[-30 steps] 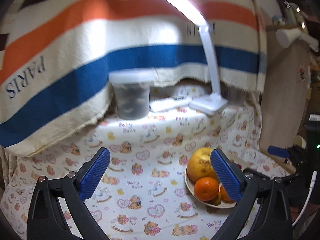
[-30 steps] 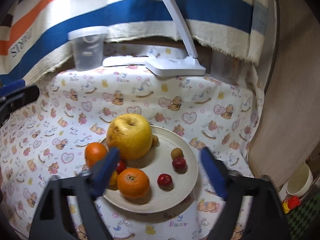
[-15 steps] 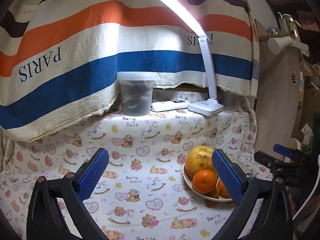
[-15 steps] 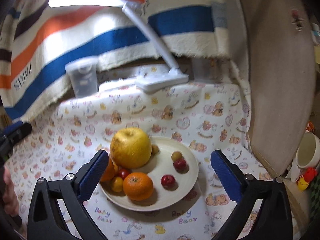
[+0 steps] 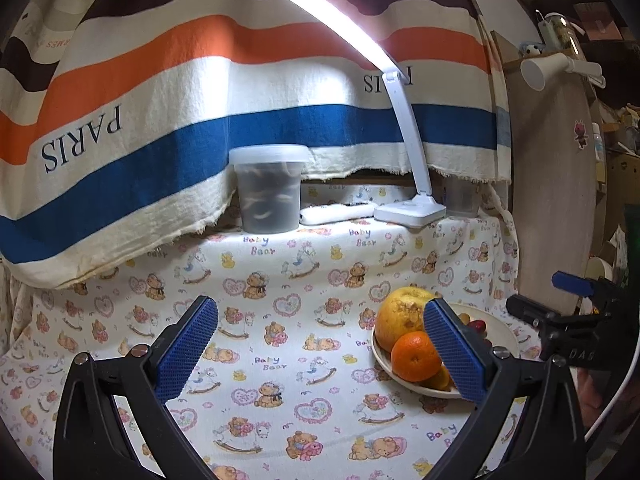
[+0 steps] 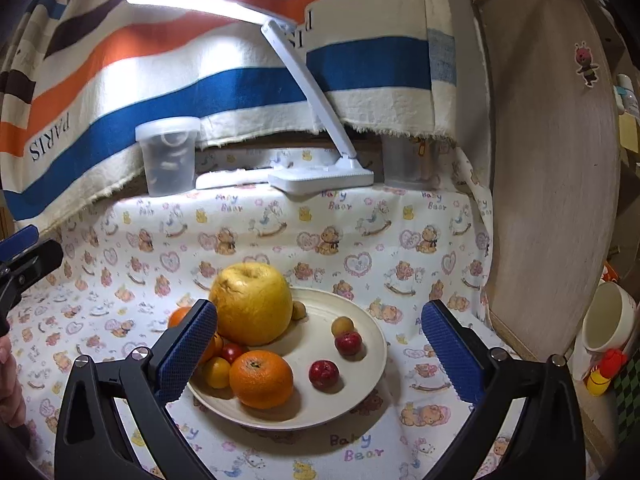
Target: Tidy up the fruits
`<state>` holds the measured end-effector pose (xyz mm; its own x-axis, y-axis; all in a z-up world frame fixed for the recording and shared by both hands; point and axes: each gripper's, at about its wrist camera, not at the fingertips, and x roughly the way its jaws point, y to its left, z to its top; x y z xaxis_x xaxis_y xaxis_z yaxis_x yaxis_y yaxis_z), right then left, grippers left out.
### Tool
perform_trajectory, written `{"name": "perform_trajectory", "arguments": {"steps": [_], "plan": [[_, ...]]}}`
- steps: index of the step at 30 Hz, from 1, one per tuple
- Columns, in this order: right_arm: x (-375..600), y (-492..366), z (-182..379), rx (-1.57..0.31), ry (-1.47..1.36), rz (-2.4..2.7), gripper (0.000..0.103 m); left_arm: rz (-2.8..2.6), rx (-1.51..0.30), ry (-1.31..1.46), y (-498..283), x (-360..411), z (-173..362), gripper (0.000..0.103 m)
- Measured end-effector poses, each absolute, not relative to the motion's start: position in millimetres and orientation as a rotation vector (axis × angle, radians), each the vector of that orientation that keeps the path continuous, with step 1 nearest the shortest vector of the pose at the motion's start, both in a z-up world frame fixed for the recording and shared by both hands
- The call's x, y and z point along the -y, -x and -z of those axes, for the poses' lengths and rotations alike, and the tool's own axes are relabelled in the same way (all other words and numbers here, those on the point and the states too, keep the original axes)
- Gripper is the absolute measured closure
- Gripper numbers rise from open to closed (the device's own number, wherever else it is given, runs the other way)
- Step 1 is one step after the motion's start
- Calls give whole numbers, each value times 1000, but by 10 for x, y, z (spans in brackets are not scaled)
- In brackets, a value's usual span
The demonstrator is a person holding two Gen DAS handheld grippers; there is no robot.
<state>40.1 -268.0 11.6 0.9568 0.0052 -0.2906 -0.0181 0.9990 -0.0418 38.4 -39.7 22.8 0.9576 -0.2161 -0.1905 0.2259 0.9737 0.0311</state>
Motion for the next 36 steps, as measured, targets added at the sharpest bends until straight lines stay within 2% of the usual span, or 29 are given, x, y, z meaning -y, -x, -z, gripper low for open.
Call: {"name": "perform_trajectory", "arguments": {"steps": [8, 36], "plan": [[2658, -365, -130, -258, 62, 22, 0, 215, -295, -38, -593, 375, -52, 1], [2615, -340, -133, -264, 88, -5, 0, 208, -270, -60, -522, 421, -56, 1]]}}
